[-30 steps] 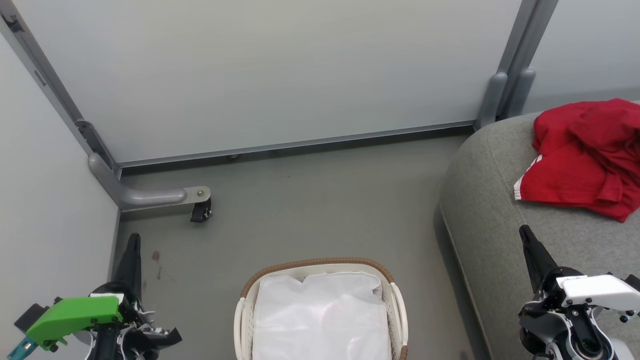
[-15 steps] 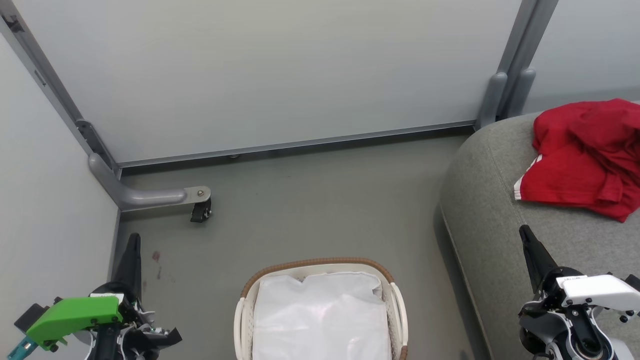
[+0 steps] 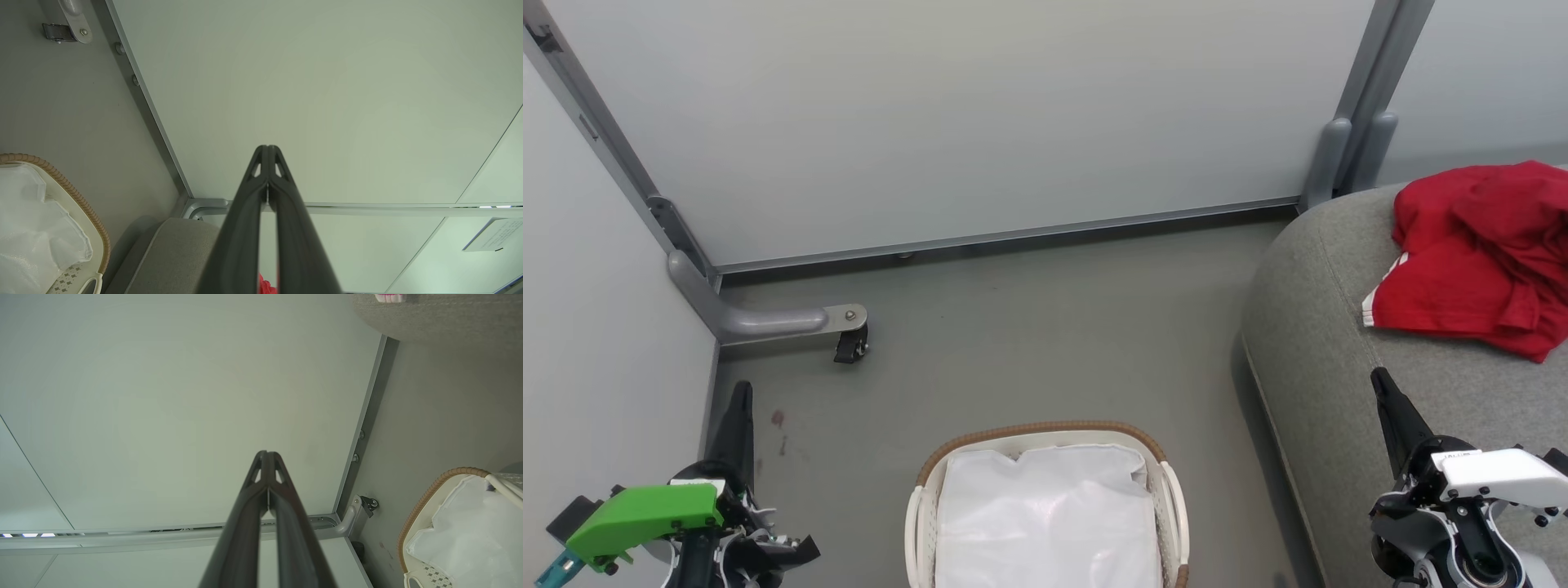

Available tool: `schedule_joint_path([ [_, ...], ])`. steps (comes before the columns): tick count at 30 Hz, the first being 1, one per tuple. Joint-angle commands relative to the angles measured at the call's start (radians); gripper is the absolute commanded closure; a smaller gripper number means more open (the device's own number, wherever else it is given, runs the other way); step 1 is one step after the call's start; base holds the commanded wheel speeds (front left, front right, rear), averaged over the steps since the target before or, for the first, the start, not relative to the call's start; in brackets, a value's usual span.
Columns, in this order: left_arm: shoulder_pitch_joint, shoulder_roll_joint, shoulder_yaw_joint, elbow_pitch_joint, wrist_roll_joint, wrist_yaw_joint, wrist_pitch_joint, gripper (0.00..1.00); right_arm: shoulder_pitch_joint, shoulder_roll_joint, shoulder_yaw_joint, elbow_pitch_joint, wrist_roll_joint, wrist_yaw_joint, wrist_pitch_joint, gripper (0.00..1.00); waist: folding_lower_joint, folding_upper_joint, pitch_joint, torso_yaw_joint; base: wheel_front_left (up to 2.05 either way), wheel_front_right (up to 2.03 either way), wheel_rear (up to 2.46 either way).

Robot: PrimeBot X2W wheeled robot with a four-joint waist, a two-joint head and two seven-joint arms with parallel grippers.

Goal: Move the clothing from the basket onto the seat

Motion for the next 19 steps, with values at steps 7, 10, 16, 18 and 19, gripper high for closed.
schedule_joint_path([
  [7,-0.01,0.002,0.002,-0.002,-0.004,-0.005,0.003,1.0,-0.008,-0.006,-0.002,-0.004,0.003,0.0,0.003,1.0,0.0,0.0,0.0,0.0,0.0,0.0,0.0],
  [10,-0.01,0.002,0.002,-0.002,-0.004,-0.005,0.003,1.0,-0.008,-0.006,-0.002,-0.004,0.003,0.0,0.003,1.0,0.0,0.0,0.0,0.0,0.0,0.0,0.0],
  [16,-0.01,0.002,0.002,-0.002,-0.004,-0.004,0.003,1.0,-0.008,-0.006,-0.002,-0.004,0.003,0.0,0.003,1.0,0.0,0.0,0.0,0.0,0.0,0.0,0.0],
  [18,-0.01,0.002,0.002,-0.002,-0.004,-0.004,0.003,1.0,-0.008,-0.006,-0.002,-0.004,0.003,0.0,0.003,1.0,0.0,0.0,0.0,0.0,0.0,0.0,0.0],
  [19,-0.01,0.002,0.001,-0.002,-0.004,-0.004,0.003,1.0,-0.008,-0.006,-0.002,-0.004,0.003,0.0,0.003,1.0,0.0,0.0,0.0,0.0,0.0,0.0,0.0],
])
